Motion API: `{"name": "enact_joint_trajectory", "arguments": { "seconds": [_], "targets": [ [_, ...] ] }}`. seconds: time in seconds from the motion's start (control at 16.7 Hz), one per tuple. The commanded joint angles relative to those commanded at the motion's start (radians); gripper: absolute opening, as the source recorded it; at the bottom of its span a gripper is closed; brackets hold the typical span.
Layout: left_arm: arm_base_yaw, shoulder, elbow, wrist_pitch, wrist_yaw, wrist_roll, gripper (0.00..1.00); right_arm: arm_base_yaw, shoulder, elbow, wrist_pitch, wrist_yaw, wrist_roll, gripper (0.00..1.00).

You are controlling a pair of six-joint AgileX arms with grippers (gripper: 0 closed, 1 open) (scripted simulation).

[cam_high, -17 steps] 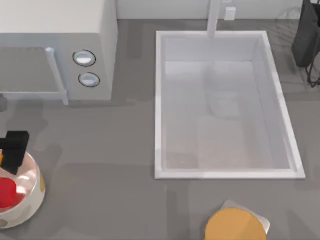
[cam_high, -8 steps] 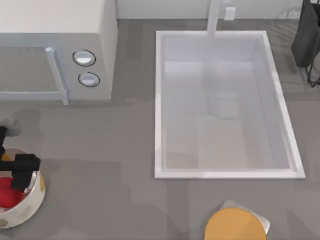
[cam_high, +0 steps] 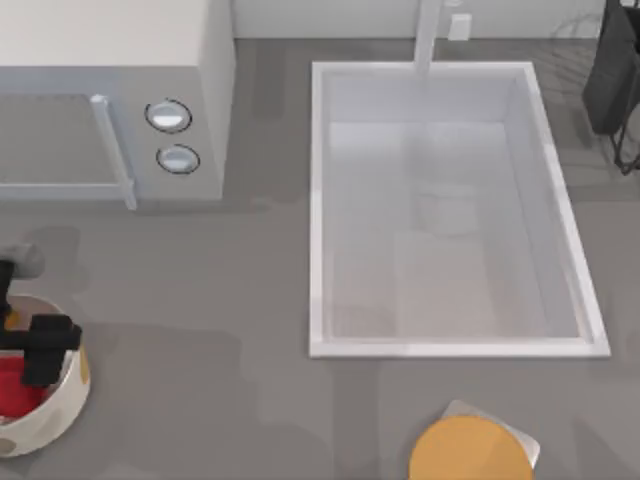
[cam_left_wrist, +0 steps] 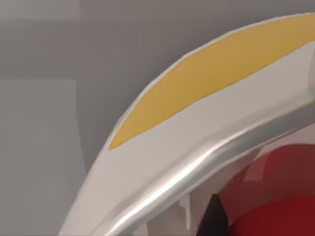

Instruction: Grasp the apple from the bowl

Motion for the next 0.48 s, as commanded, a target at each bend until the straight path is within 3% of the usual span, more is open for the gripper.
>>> {"name": "enact_joint_trajectory", "arguments": {
  "seconds": [0.48],
  "targets": [
    [0.000, 0.000, 0.000, 0.000, 0.000, 0.000, 0.40, 0.000, 0.000, 0.000, 0.000, 0.000, 0.000, 1.00]
  ]
}}
